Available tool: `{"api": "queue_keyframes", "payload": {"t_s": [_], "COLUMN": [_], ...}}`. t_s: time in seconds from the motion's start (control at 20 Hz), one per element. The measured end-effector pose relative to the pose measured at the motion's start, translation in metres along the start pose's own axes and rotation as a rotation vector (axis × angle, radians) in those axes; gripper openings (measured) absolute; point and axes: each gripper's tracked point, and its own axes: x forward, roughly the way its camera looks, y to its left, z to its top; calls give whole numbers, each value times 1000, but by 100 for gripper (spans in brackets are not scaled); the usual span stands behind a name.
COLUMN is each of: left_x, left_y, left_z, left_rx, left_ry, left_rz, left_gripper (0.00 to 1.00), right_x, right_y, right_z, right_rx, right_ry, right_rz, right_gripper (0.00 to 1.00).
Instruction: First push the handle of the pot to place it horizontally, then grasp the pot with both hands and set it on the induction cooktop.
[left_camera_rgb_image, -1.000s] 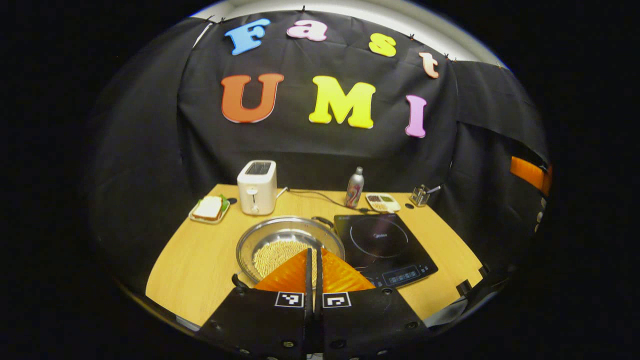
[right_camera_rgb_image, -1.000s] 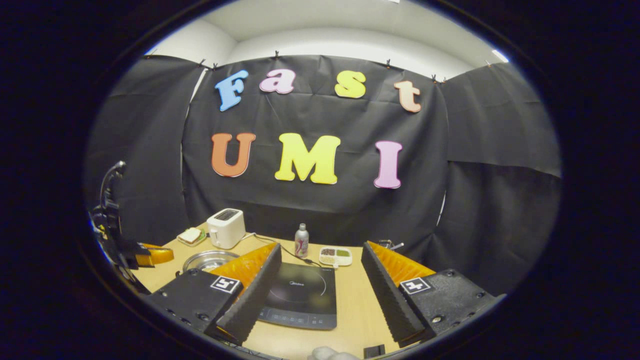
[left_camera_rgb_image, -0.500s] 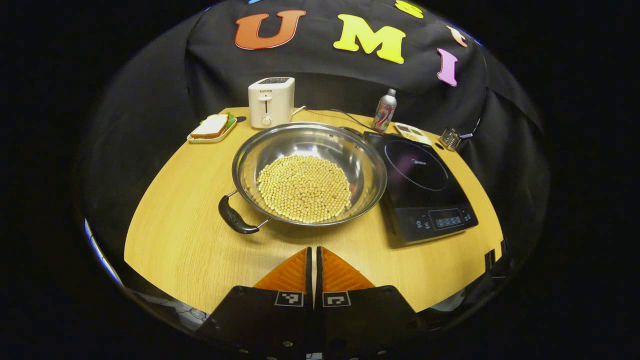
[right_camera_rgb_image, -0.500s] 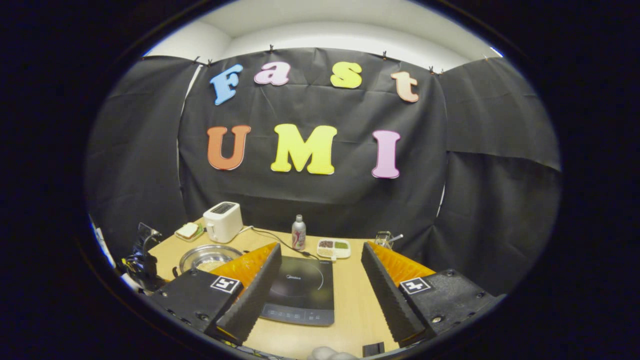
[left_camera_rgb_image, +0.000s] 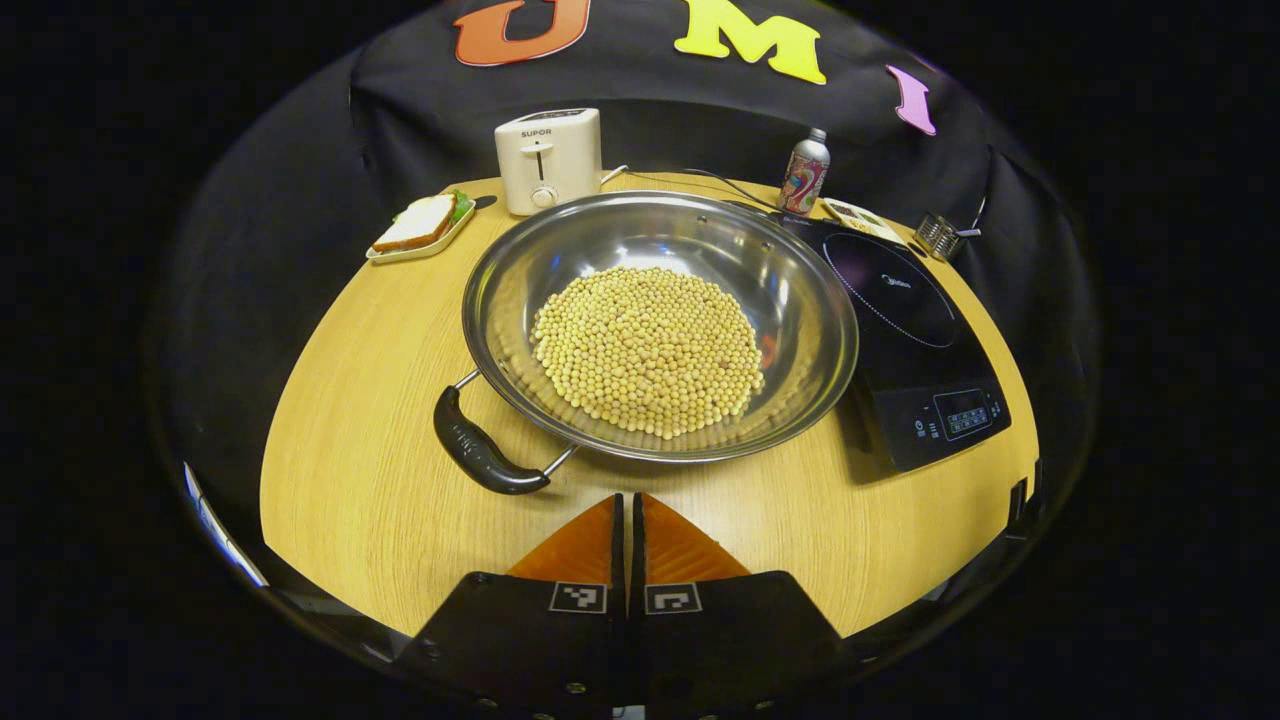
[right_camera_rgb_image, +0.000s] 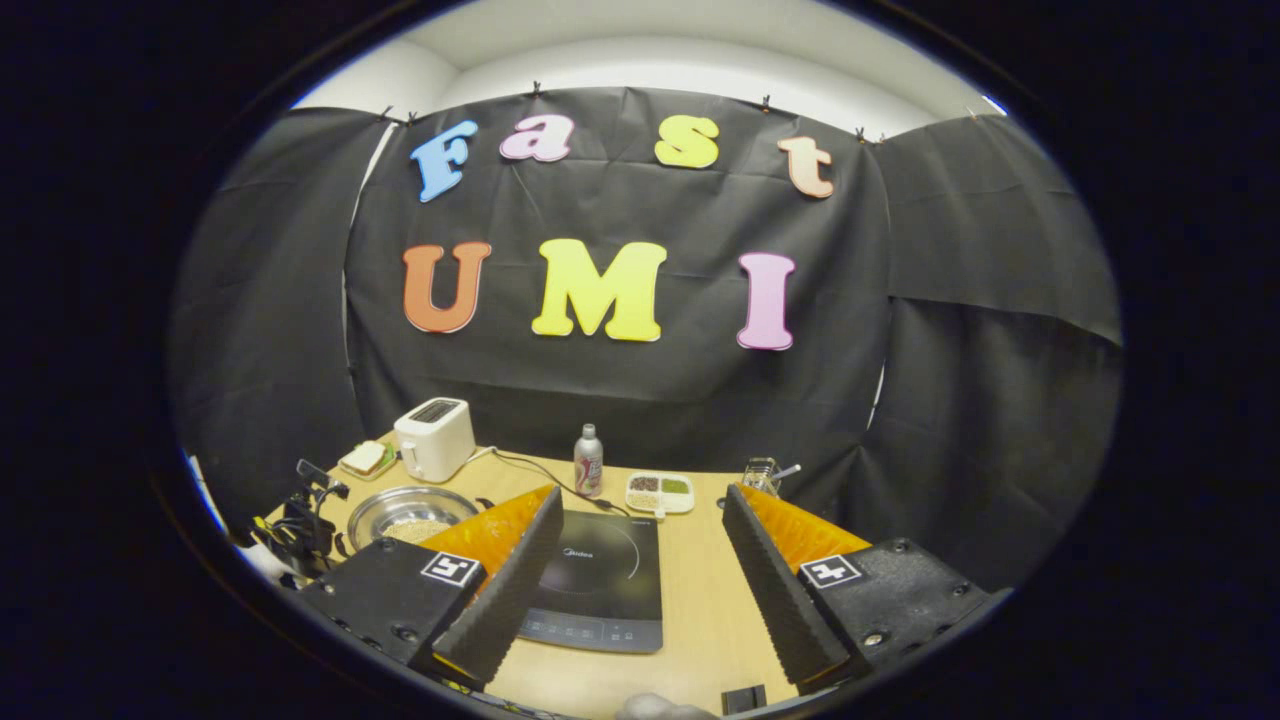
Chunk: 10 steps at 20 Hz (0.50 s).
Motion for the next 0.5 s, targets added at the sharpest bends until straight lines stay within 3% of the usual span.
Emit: {"api": "queue_keyframes", "payload": {"t_s": [0.05, 0.25, 0.35, 0.4, 0.45, 0.5], "left_x": [1, 6, 7, 6, 5, 5], "left_y": [1, 14, 17, 20, 23, 26], "left_z": [2, 5, 7, 7, 8, 8], "left_rx": [3, 1, -17, -20, -23, -24], "left_ry": [1, 12, 16, 17, 17, 18], "left_rz": [0, 15, 10, 15, 22, 25], "left_gripper": [0, 10, 10, 0, 10, 10], "right_x": [0, 4, 5, 5, 5, 6], "right_y": [1, 1, 3, 4, 5, 5], "right_z": [2, 0, 0, -1, -1, -1], "right_rx": [1, 7, 14, 17, 18, 16], "right_ry": [-2, -1, 1, 3, 3, 3], "right_rz": [-1, -11, -12, -10, -10, -9], "right_gripper": [100, 100, 100, 100, 100, 100]}}
